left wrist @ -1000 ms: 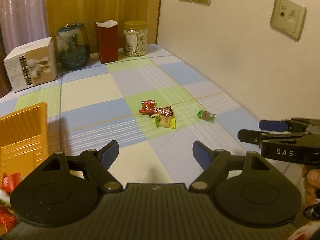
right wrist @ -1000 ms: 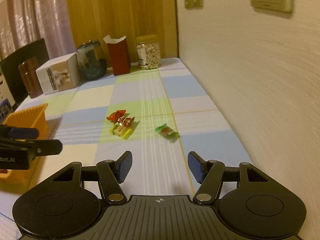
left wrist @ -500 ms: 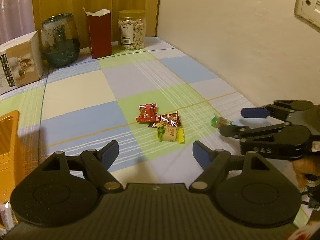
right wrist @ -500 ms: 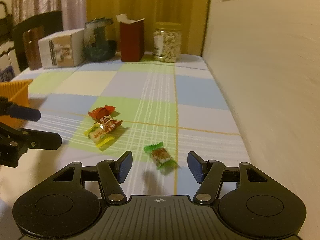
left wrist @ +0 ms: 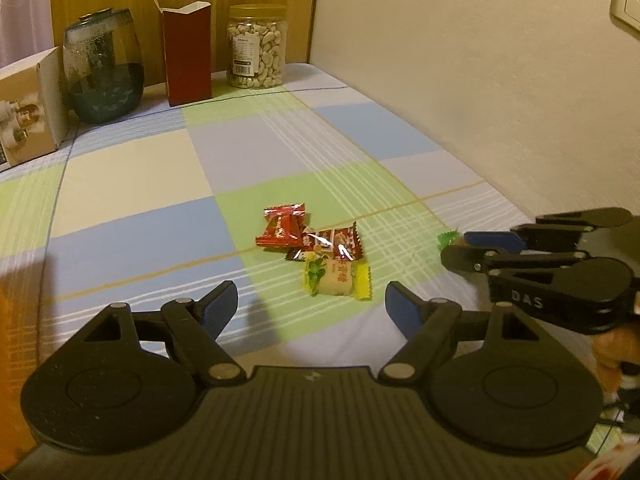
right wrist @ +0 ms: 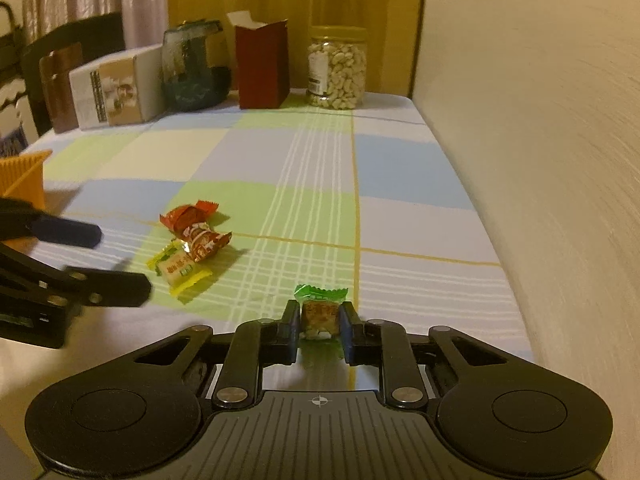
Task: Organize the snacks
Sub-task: 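Grasp the green-wrapped candy with the right tool while the left tool grasps the yellow candy packet, then carry both held candies over the orange tray, then open the left tool to drop the yellow packet while the right tool releases the green candy into the tray, then move both open tools away from the tray toward the two red candies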
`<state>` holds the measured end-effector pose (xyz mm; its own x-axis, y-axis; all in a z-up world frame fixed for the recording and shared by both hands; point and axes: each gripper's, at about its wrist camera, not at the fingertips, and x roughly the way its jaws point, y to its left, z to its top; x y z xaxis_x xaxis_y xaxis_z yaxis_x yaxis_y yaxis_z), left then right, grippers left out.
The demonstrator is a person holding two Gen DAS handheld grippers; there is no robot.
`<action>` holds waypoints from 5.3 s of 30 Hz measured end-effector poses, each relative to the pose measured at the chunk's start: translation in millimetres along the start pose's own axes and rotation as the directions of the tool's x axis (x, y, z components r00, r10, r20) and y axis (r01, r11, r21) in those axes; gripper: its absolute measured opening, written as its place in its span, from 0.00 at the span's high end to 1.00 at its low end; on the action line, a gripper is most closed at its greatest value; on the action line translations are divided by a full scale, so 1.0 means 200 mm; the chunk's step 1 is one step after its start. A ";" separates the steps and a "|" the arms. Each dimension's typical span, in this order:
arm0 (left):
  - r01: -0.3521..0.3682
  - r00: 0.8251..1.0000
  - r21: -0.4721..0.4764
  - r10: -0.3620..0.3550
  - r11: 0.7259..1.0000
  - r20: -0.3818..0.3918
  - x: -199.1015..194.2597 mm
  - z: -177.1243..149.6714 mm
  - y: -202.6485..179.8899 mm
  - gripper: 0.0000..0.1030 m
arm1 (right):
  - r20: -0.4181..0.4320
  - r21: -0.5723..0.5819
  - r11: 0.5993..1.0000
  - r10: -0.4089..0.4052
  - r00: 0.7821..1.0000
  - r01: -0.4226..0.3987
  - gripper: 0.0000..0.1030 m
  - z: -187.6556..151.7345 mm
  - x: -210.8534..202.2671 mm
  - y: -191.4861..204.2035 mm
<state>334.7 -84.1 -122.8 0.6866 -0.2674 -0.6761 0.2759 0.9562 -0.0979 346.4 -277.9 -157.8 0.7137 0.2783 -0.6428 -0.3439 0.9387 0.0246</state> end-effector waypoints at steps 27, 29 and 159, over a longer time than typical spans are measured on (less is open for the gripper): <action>0.006 1.000 0.090 -0.008 0.996 0.025 0.10 -0.02 -0.10 0.79 | 0.027 0.138 0.990 -0.033 0.999 0.029 0.80 -0.07 -0.19 0.04; 0.004 1.000 0.081 -0.006 0.997 0.019 0.06 -0.05 -0.09 0.79 | 0.026 0.145 0.989 -0.032 0.999 0.028 0.80 -0.08 -0.21 0.05; -0.281 0.955 -0.218 0.294 0.935 0.033 -1.45 -0.50 0.71 0.50 | 0.088 0.204 0.953 0.209 0.974 -0.223 0.37 0.07 -0.80 1.28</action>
<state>107.4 141.9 -14.7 0.7593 0.0222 -0.6503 -0.0817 0.9948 -0.0614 152.7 -78.6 -37.7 0.6771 0.4850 -0.5534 -0.3626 0.8743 0.3227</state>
